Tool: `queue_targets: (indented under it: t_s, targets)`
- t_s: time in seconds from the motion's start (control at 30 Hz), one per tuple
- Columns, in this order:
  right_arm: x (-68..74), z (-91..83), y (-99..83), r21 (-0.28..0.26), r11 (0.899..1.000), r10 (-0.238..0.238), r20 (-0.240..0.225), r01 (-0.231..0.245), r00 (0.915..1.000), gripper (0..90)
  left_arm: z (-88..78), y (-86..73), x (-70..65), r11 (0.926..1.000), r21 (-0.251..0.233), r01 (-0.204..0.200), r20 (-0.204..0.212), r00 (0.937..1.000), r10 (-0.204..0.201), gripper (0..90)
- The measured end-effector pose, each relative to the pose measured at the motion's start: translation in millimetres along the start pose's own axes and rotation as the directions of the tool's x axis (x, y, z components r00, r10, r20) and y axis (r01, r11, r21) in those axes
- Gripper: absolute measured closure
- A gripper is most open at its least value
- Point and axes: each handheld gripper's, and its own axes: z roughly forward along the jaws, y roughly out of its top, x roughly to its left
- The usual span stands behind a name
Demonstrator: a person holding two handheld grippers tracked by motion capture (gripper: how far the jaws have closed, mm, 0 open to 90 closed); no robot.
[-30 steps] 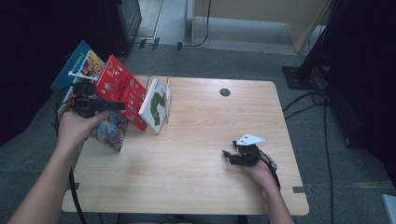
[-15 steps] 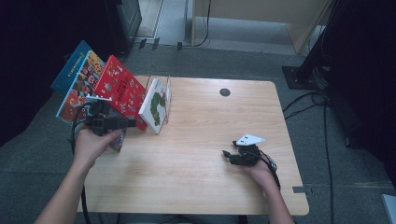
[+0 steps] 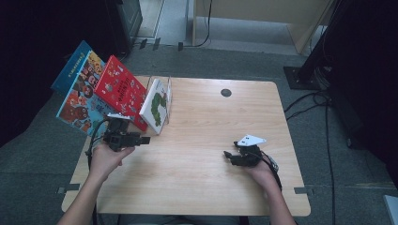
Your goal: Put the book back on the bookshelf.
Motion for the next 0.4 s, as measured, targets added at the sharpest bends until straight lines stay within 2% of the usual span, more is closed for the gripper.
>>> queue_targets:
  t_s: [0.13, 0.2, 0.27, 0.4]
  targets:
    - [0.0, 0.0, 0.0, 0.0, 1.0, 0.0, 0.0, 0.0, 1.0, 36.1, 9.2, -7.0, 1.4, 0.9999, 0.016, -0.005, 0.009, 0.9999, 0.005, 38.9]
    - [0.0, 0.0, 0.0, -0.001, 1.0, 0.0, 0.0, 0.0, 1.0, 36.2, 10.2, -8.6, 1.5, 0.9999, 0.01, -0.007, 0.006, 1.0, 0.007, 38.7]
    - [-0.1, 0.0, 0.0, -0.001, 1.0, 0.0, -0.001, 0.0, 1.0, 36.2, 11.2, -11.5, 3.0, 1.0, 0.001, 0.004, 0.023, 0.9997, -0.004, 38.6]
    - [-0.2, 0.1, 0.0, -0.001, 1.0, 0.0, -0.001, 0.0, 1.0, 36.1, 12.4, -12.5, 3.0, 1.0, 0.008, -0.003, 0.012, 0.9999, 0.003, 38.0]
